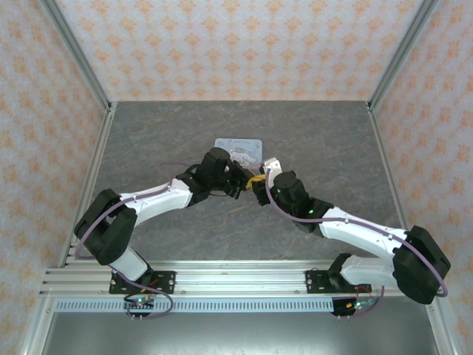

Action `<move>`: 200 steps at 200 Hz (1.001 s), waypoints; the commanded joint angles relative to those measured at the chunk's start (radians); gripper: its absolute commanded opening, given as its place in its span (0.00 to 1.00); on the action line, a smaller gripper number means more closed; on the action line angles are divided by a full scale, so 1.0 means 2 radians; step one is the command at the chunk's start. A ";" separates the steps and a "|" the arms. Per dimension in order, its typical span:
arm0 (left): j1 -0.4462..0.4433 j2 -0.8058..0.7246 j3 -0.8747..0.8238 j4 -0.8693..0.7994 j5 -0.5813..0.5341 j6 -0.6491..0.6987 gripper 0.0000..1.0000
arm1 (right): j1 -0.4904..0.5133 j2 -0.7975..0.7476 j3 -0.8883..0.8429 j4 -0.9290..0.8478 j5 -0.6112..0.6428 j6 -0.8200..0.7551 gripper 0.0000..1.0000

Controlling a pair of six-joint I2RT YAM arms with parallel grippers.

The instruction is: Unlock the padlock with the key

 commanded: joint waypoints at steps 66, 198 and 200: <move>0.017 -0.042 -0.014 0.042 -0.075 0.251 0.00 | -0.084 -0.126 -0.025 -0.005 -0.051 0.310 0.71; 0.015 -0.035 -0.096 0.328 -0.146 0.235 0.00 | -0.112 0.062 -0.091 0.431 -0.164 0.576 0.56; 0.014 -0.034 -0.096 0.329 -0.146 0.234 0.00 | -0.113 0.063 -0.091 0.433 -0.165 0.576 0.56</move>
